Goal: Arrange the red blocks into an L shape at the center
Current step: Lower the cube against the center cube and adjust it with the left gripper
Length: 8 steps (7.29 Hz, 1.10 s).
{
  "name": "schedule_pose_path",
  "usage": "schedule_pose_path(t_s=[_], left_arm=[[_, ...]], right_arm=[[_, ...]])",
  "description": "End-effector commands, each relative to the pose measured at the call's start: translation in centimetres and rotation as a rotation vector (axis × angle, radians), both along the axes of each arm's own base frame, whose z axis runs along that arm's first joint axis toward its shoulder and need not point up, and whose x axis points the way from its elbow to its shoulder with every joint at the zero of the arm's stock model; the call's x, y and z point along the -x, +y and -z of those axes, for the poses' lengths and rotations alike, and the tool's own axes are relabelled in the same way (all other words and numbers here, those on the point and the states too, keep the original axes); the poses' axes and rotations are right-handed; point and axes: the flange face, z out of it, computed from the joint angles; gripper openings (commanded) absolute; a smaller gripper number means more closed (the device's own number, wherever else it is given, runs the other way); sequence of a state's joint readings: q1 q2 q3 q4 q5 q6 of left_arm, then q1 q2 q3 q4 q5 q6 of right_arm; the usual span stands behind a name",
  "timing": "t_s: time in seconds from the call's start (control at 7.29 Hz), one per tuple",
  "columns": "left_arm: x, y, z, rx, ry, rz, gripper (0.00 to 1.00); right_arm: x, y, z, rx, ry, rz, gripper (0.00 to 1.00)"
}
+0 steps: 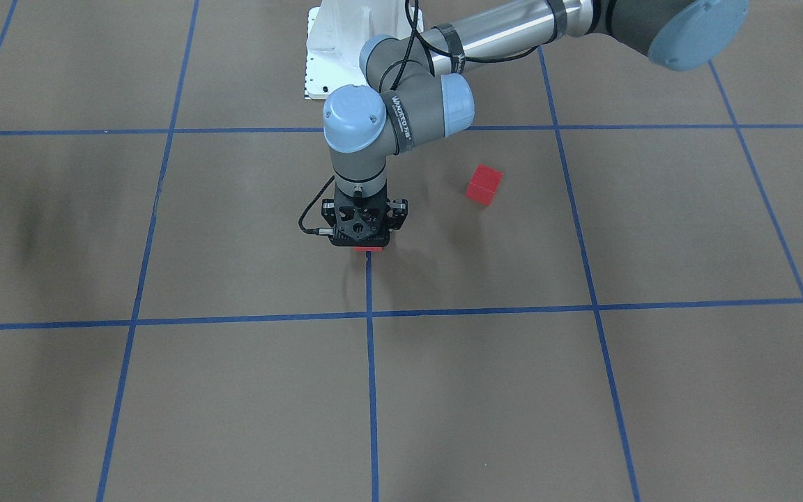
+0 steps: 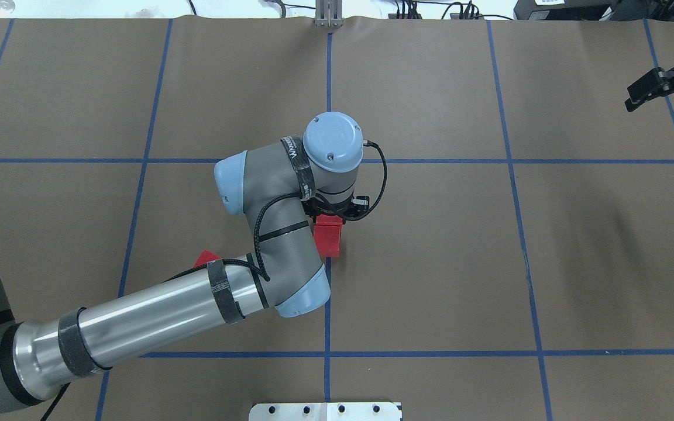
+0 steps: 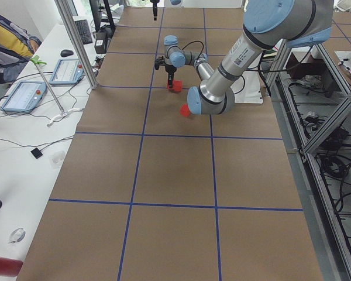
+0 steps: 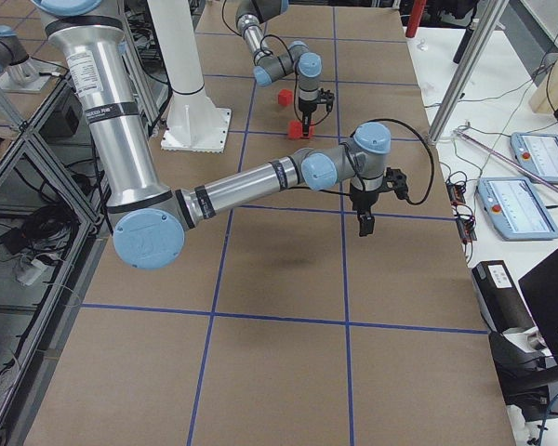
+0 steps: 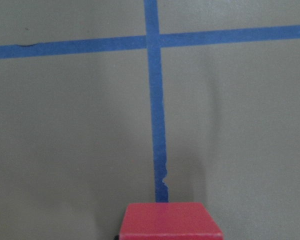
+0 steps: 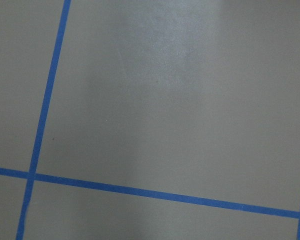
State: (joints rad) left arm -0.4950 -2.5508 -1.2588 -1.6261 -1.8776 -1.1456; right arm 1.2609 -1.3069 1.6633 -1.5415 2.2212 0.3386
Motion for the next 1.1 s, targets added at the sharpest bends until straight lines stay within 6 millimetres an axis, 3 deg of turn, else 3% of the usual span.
schedule_pose_path(t_s=[0.0, 0.96], left_arm=[[-0.14, 0.17, -1.19, 0.006, -0.011, -0.004, 0.18], [-0.26, 0.41, -0.97, 0.004, -0.005, -0.009, 0.29]], right_arm=[[0.01, -0.02, -0.08, 0.0, 0.0, 0.001, 0.99], [0.02, -0.07, 0.01, -0.002, 0.0, 0.001, 0.99]])
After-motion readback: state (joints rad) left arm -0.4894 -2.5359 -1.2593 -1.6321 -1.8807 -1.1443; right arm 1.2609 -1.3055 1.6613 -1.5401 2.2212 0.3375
